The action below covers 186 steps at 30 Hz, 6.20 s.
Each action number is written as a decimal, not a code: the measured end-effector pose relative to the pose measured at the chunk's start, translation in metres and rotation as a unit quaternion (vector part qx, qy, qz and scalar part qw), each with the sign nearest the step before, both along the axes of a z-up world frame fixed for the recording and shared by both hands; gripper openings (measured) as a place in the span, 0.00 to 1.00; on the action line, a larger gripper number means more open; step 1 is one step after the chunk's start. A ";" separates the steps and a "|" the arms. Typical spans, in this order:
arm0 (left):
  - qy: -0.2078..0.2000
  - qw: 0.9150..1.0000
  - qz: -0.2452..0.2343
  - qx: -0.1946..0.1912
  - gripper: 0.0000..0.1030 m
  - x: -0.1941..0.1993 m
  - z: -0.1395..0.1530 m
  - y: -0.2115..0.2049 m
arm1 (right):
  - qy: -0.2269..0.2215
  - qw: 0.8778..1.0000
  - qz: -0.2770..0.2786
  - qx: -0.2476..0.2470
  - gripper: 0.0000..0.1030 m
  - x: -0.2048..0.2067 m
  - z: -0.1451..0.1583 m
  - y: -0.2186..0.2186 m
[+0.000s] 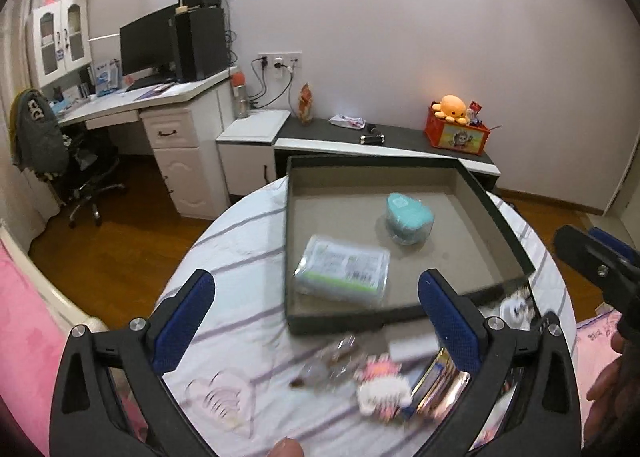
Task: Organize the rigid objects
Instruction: 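Carry both items into the green box and open both grippers, then grasp the pink block figure with the right gripper while the left grasps the white block figure, then lower both block figures into the green box and open both grippers, then grasp the glass bottle with the left gripper while the right grasps the white plug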
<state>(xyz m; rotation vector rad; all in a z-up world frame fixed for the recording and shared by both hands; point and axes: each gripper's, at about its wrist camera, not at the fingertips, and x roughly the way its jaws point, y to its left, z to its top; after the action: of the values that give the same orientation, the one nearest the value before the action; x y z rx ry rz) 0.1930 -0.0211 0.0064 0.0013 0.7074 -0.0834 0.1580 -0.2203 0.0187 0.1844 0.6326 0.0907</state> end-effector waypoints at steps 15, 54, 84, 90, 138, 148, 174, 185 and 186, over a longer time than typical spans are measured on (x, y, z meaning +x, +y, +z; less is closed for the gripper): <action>0.000 1.000 -0.008 0.000 1.00 -0.083 -0.011 0.017 | 0.004 0.999 -0.051 -0.011 1.00 -0.111 -0.019 0.019; 0.082 0.996 0.009 -0.013 1.00 -0.085 -0.084 0.017 | 0.132 0.989 0.040 -0.061 0.84 -0.110 -0.133 0.041; 0.116 0.991 -0.040 -0.053 0.53 -0.014 -0.111 -0.036 | 0.125 0.988 0.072 -0.050 0.59 -0.090 -0.129 0.030; 0.126 0.988 -0.059 -0.063 0.43 -0.018 -0.113 -0.032 | 0.124 0.989 0.073 -0.043 0.59 -0.091 -0.127 0.028; 0.068 0.996 -0.059 -0.018 0.44 0.104 -0.062 -0.041 | 0.086 0.992 0.077 -0.057 0.60 0.106 -0.080 -0.004; 0.048 0.998 -0.031 0.001 1.00 0.102 -0.064 -0.035 | 0.102 0.989 0.073 -0.079 0.81 0.114 -0.090 -0.002; -0.003 0.999 0.015 -0.030 1.00 -0.051 -0.020 0.019 | 0.018 1.000 0.015 -0.011 1.00 -0.049 -0.033 -0.023; 0.021 0.999 -0.002 -0.032 1.00 -0.094 -0.048 0.006 | 0.059 0.998 -0.020 0.008 1.00 -0.108 -0.074 -0.044; 0.025 0.999 -0.004 -0.031 1.00 -0.096 -0.050 0.004 | 0.062 0.998 -0.020 0.008 1.00 -0.110 -0.077 -0.044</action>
<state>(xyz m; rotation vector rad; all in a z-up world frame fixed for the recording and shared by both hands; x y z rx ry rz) 0.0974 -0.0168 -0.0440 -0.0566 0.7551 -0.1141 0.0479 -0.2645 -0.0579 0.2192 0.7520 0.0449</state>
